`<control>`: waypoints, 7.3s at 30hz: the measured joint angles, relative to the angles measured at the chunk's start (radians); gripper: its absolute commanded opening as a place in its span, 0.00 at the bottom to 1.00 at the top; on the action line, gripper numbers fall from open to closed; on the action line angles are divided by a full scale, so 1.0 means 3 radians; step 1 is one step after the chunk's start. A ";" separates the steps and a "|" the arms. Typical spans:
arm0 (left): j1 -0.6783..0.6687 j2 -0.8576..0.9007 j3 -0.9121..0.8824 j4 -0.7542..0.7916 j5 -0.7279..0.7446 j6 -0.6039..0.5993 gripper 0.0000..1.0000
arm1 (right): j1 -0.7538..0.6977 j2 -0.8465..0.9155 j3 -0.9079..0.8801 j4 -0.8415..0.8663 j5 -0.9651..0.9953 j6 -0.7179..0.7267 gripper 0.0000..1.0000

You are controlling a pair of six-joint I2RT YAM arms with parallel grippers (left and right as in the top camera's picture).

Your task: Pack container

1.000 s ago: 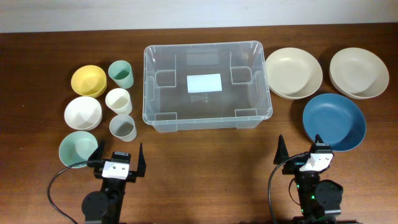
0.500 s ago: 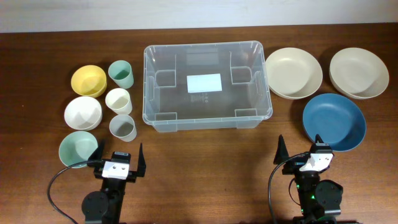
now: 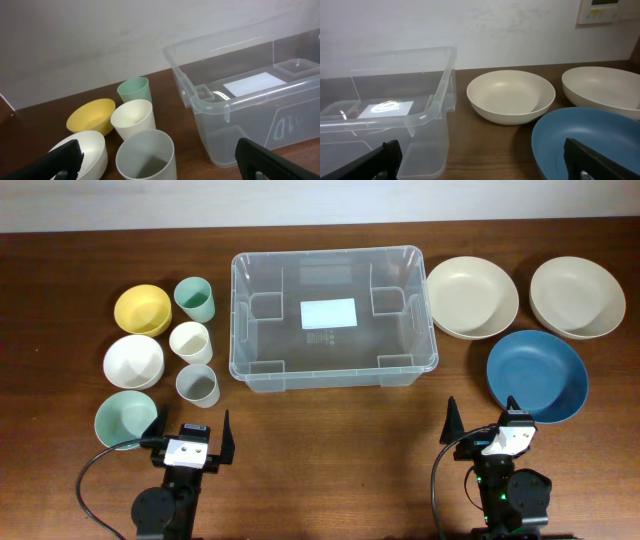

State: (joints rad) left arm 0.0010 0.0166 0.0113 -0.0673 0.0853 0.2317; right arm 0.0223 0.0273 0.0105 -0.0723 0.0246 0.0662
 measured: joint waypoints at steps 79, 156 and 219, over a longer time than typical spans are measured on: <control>0.0000 0.0000 0.0000 -0.0001 -0.0001 0.0000 1.00 | -0.0520 0.3484 0.3086 -0.0960 0.1150 0.0149 0.99; 0.0000 0.0000 0.0000 -0.0001 -0.0001 0.0000 1.00 | -0.2631 0.5754 0.3394 -0.1778 -0.0880 0.1039 0.65; 0.0000 0.0000 0.0000 -0.0001 -0.0001 0.0000 1.00 | -0.2631 0.5590 0.4074 -0.3208 -0.0732 0.1048 0.04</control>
State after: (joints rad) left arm 0.0010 0.0166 0.0113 -0.0677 0.0849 0.2317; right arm -0.7670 1.7042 1.2327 -1.0348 -0.1951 0.3805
